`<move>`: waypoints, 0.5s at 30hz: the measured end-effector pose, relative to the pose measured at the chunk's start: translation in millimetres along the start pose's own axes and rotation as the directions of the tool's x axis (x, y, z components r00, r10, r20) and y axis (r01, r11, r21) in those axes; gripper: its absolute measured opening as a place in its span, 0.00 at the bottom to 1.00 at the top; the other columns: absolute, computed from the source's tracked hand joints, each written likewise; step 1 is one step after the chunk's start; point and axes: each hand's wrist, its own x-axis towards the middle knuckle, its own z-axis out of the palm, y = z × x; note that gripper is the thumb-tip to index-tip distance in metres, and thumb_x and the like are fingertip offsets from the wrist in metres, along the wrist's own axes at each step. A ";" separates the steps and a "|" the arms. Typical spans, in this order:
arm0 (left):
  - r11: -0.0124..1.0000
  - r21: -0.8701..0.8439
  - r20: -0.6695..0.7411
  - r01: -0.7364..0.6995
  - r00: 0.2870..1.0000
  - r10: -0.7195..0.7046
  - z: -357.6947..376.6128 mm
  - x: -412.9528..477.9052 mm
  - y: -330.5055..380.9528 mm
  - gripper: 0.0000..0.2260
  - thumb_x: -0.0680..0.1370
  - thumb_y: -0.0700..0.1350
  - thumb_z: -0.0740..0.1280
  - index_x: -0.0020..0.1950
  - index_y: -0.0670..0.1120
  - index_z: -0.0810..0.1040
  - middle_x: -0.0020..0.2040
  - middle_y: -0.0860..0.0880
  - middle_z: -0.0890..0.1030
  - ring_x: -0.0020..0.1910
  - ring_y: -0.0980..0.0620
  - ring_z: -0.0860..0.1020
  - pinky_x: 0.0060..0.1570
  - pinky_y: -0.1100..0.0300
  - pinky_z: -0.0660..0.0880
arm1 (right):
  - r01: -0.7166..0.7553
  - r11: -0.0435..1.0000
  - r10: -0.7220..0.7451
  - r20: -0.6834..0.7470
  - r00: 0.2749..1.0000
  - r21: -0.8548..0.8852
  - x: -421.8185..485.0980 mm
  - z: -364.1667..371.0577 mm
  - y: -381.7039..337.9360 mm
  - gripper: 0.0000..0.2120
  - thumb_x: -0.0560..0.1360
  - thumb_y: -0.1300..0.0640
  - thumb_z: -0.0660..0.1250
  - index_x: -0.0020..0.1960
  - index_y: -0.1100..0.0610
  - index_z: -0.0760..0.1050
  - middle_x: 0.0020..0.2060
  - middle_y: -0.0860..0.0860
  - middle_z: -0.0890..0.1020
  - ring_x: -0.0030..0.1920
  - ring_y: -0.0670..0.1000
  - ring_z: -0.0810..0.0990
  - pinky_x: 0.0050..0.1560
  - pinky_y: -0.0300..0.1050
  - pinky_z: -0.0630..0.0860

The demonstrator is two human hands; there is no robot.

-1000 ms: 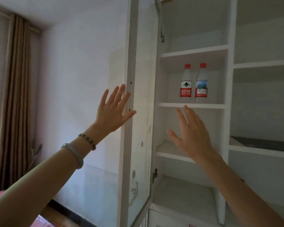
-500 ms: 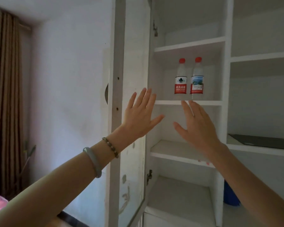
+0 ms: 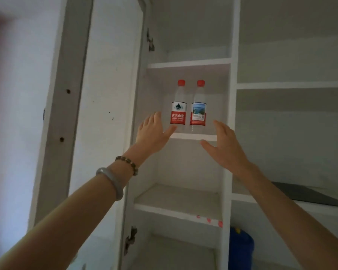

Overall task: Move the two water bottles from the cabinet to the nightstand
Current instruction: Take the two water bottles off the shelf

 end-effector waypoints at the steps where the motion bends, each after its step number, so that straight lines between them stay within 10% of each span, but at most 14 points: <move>1: 0.998 -0.048 0.012 0.029 1.000 -0.028 4.9 6.1 0.1 0.33 0.77 0.61 0.56 0.74 0.42 0.52 0.74 0.43 0.59 0.73 0.44 0.58 0.70 0.47 0.56 | -0.005 0.999 0.005 0.008 1.000 0.033 6.4 0.5 4.5 0.29 0.75 0.53 0.65 0.71 0.59 0.57 0.68 0.58 0.65 0.67 0.54 0.61 0.60 0.40 0.58; 15: 0.851 -0.459 0.233 0.255 0.959 -0.162 62.7 106.9 -13.4 0.36 0.76 0.54 0.64 0.75 0.42 0.47 0.72 0.38 0.64 0.66 0.41 0.69 0.63 0.48 0.66 | -0.096 0.971 0.096 0.010 0.995 0.219 112.4 41.4 46.8 0.26 0.74 0.56 0.67 0.68 0.60 0.62 0.64 0.59 0.69 0.51 0.46 0.66 0.44 0.29 0.62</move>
